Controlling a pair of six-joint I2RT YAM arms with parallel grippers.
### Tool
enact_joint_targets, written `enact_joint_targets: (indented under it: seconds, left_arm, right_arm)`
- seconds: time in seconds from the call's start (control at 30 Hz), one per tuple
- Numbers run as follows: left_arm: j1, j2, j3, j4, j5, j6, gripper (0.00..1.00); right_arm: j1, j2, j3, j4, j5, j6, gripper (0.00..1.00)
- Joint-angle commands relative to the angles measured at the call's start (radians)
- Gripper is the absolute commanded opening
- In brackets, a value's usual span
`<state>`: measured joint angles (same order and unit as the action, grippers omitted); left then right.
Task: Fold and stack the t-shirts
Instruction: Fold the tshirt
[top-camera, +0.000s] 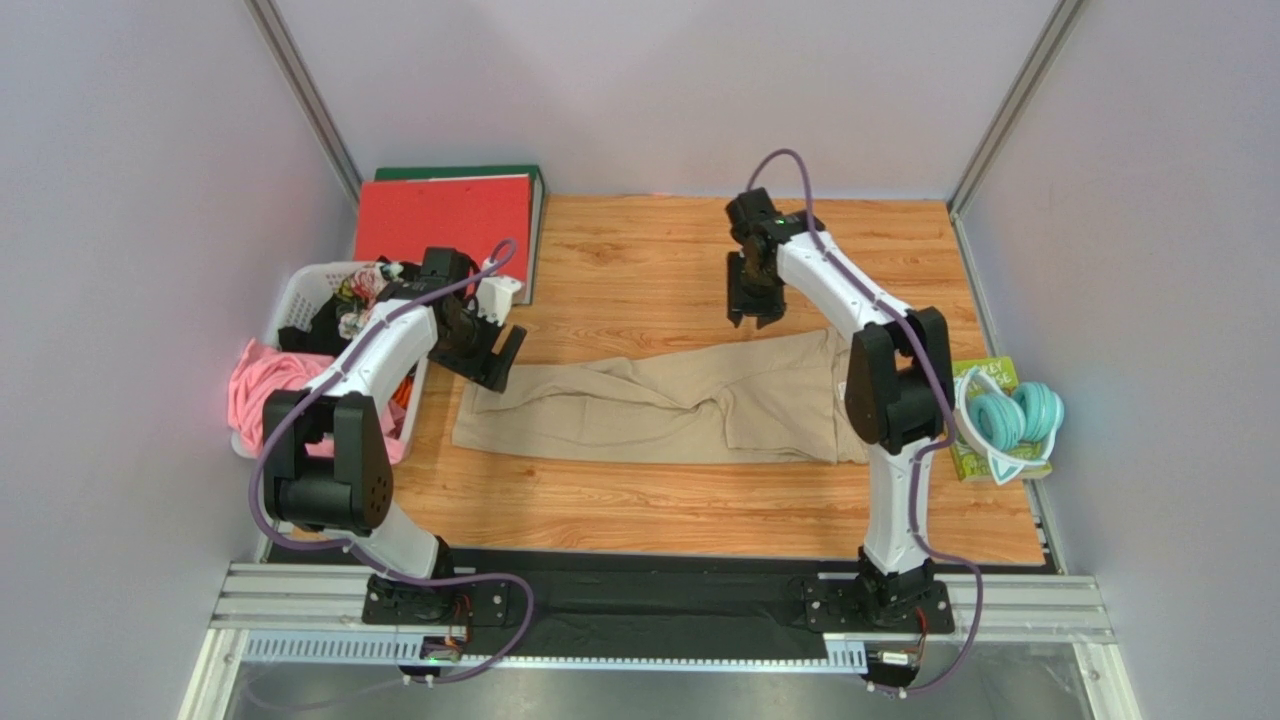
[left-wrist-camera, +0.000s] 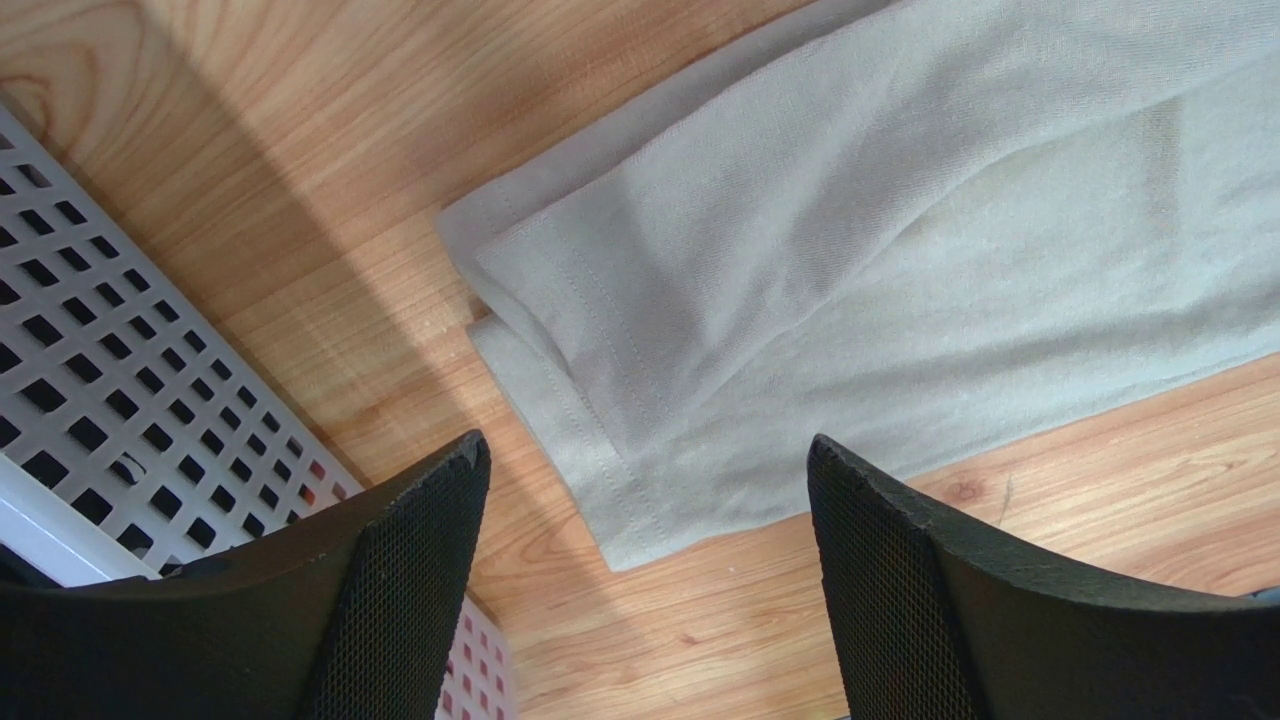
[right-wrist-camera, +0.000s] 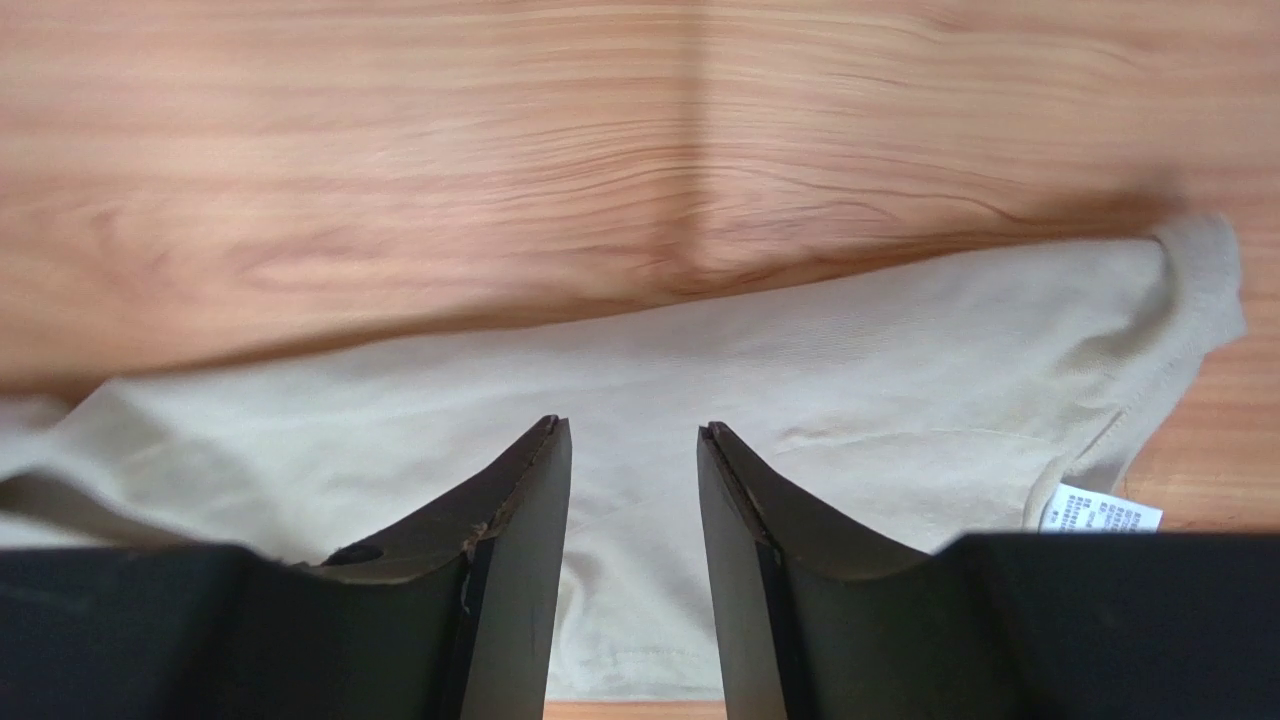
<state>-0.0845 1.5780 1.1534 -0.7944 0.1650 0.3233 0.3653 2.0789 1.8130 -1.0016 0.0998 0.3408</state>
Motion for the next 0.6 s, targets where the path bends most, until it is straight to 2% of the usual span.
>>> enact_joint_targets:
  seconds: [0.0, 0.3, 0.57]
  left_arm:
    - [0.005, 0.007, 0.049, 0.004, 0.011, 0.007, 0.83]
    - [-0.014, 0.155, 0.233, 0.007, 0.051, -0.038, 0.82]
    - [-0.037, 0.304, 0.321, 0.014, -0.001, -0.044, 0.82]
  right_arm:
    - [-0.054, -0.033, -0.084, 0.057, 0.009, 0.150, 0.42]
    - [-0.147, -0.005, -0.083, 0.041, 0.012, 0.219, 0.40]
    - [-0.198, 0.038, -0.130, 0.044, -0.057, 0.279, 0.35]
